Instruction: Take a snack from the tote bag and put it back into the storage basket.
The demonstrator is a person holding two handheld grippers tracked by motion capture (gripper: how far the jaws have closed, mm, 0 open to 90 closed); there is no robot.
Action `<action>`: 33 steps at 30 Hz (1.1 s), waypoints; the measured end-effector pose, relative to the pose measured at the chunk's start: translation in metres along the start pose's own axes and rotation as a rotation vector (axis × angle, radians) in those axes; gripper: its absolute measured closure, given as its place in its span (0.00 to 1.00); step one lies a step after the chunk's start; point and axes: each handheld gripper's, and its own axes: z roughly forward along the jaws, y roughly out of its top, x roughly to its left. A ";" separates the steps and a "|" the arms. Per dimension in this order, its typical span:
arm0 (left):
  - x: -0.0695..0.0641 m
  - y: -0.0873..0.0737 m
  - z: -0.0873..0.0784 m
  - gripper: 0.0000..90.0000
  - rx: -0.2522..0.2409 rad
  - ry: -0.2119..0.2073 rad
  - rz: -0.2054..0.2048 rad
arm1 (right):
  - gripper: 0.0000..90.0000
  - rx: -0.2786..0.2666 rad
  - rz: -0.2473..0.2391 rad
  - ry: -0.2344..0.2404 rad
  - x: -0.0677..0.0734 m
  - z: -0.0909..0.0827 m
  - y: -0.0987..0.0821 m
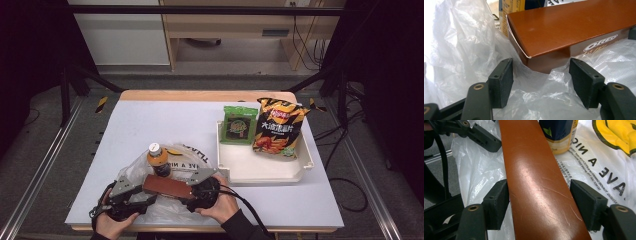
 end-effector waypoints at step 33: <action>0.002 0.000 0.000 0.40 -0.007 -0.004 -0.008 | 0.48 -0.162 -0.056 0.049 0.005 -0.035 0.029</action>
